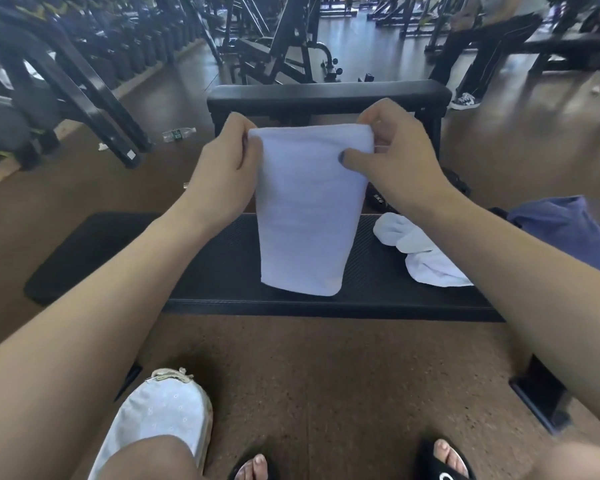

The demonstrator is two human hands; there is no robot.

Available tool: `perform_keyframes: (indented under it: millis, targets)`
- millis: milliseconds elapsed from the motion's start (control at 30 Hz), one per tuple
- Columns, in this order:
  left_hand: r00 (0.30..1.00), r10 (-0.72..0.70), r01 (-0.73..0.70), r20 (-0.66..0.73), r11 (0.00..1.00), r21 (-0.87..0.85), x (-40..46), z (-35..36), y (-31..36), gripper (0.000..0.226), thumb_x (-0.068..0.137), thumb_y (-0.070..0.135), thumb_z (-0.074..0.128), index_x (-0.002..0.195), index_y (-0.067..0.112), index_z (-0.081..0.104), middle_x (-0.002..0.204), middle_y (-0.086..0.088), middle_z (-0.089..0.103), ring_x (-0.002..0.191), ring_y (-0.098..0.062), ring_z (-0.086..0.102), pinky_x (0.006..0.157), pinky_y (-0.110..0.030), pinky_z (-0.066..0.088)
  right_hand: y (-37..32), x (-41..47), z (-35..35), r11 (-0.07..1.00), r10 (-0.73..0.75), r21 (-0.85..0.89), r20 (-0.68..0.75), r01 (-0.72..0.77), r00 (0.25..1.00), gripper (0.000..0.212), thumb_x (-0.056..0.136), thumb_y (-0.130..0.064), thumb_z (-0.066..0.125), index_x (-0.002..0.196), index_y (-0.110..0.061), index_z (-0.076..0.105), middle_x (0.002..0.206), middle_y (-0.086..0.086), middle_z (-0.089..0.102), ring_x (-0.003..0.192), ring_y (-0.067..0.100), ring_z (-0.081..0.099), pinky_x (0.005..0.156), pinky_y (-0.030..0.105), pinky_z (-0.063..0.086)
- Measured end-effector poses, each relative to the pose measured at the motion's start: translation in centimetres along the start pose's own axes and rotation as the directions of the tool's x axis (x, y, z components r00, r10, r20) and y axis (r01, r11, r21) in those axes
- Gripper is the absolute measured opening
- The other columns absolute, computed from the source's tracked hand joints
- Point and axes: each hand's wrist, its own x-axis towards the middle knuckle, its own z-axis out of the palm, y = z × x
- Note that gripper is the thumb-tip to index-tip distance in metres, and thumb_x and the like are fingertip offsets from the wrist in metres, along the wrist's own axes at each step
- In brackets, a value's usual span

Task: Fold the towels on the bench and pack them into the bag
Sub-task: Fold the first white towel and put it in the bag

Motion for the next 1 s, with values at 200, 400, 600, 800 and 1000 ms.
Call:
perform_keyframes:
  millis: [200, 400, 600, 800, 1000]
  targets:
    - [0.997, 0.010, -0.012, -0.070, 0.999, -0.037, 0.0, 0.4, 0.0, 0.011, 0.108, 0.015, 0.035, 0.114, 0.007, 0.038, 0.070, 0.003, 0.045, 0.058, -0.005, 0.044, 0.044, -0.011, 0.037, 0.2, -0.2, 0.1, 0.989, 0.062, 0.135, -0.043, -0.055, 0.997, 0.039, 0.082, -0.012, 0.075, 0.113, -0.023, 0.055, 0.081, -0.006, 0.067, 0.081, 0.014, 0.064, 0.070, 0.024, 0.050]
    - [1.000, 0.021, -0.021, 0.003, 0.999, -0.050, 0.0, 0.7, -0.4, 0.016, 0.100, 0.006, 0.029, 0.106, 0.015, 0.041, 0.071, 0.000, 0.044, 0.060, -0.018, 0.037, 0.051, -0.027, 0.033, 0.5, -1.3, 0.2, 0.981, 0.102, 0.166, 0.008, -0.102, 0.995, 0.021, 0.093, -0.009, 0.059, 0.110, -0.017, 0.049, 0.077, 0.010, 0.058, 0.065, 0.018, 0.052, 0.055, 0.023, 0.042]
    - [0.989, -0.137, 0.143, 0.050, 0.976, -0.164, 0.3, 0.5, 0.1, 0.033, 0.101, 0.010, 0.032, 0.107, 0.021, 0.062, 0.083, 0.001, 0.053, 0.066, -0.013, 0.049, 0.056, -0.021, 0.047, 1.1, -1.3, 0.6, 0.982, 0.115, 0.147, 0.008, -0.115, 0.993, 0.024, 0.094, -0.001, 0.047, 0.090, -0.019, 0.064, 0.069, 0.010, 0.047, 0.064, 0.017, 0.037, 0.056, 0.026, 0.029]
    - [0.952, -0.291, 0.305, 0.095, 0.929, -0.209, 0.9, 0.7, -0.2, 0.029, 0.091, 0.013, 0.041, 0.091, 0.030, 0.065, 0.099, 0.009, 0.059, 0.102, -0.019, 0.057, 0.084, -0.035, 0.048, 1.4, -1.4, 0.5, 0.946, 0.219, 0.233, 0.056, -0.226, 0.974, 0.036, 0.089, 0.003, 0.052, 0.101, -0.021, 0.075, 0.087, -0.013, 0.068, 0.075, -0.001, 0.060, 0.060, 0.013, 0.045]
    - [0.916, -0.314, 0.344, 0.250, 0.936, -0.082, 0.5, 0.6, -0.3, 0.051, 0.064, 0.026, 0.076, 0.112, 0.024, 0.061, 0.115, -0.001, 0.062, 0.101, -0.021, 0.064, 0.077, -0.036, 0.057, 3.1, -1.6, 0.5, 0.942, 0.236, 0.208, 0.150, -0.264, 0.960, 0.053, 0.073, 0.010, 0.063, 0.121, -0.013, 0.068, 0.109, 0.004, 0.071, 0.098, 0.016, 0.066, 0.075, 0.025, 0.054]
